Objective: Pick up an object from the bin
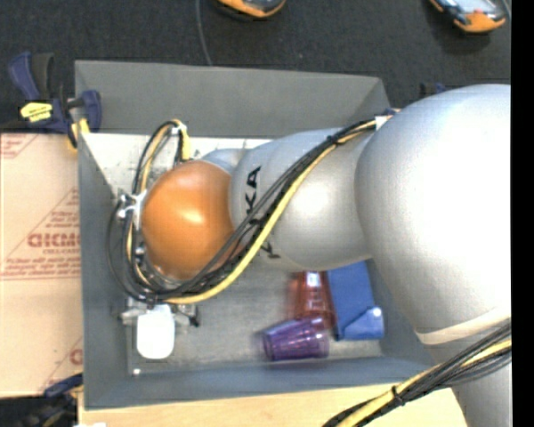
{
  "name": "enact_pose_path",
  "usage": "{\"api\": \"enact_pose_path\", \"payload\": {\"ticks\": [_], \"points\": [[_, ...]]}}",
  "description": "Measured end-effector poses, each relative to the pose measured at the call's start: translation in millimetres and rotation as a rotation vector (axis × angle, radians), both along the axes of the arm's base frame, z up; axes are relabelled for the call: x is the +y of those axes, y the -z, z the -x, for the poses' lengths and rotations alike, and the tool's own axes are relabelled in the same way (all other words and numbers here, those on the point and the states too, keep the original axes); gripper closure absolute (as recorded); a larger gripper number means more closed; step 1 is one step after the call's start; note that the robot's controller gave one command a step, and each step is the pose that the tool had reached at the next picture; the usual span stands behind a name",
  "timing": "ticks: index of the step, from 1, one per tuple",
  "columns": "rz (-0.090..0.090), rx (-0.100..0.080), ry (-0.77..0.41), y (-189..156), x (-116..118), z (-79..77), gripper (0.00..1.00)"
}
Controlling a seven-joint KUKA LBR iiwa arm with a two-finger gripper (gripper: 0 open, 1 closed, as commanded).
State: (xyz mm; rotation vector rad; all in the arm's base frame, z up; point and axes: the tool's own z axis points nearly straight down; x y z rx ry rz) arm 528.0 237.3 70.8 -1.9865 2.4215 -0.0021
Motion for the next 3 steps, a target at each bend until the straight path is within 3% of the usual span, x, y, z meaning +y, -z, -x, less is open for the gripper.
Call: {"api": "enact_pose_path", "payload": {"ticks": [1,3], "points": [[0.000,0.000,0.000,-0.1,0.1,0.1,1.00],[0.001,0.008,0.005,-94.6,-1.4,2.2,1.00]]}}
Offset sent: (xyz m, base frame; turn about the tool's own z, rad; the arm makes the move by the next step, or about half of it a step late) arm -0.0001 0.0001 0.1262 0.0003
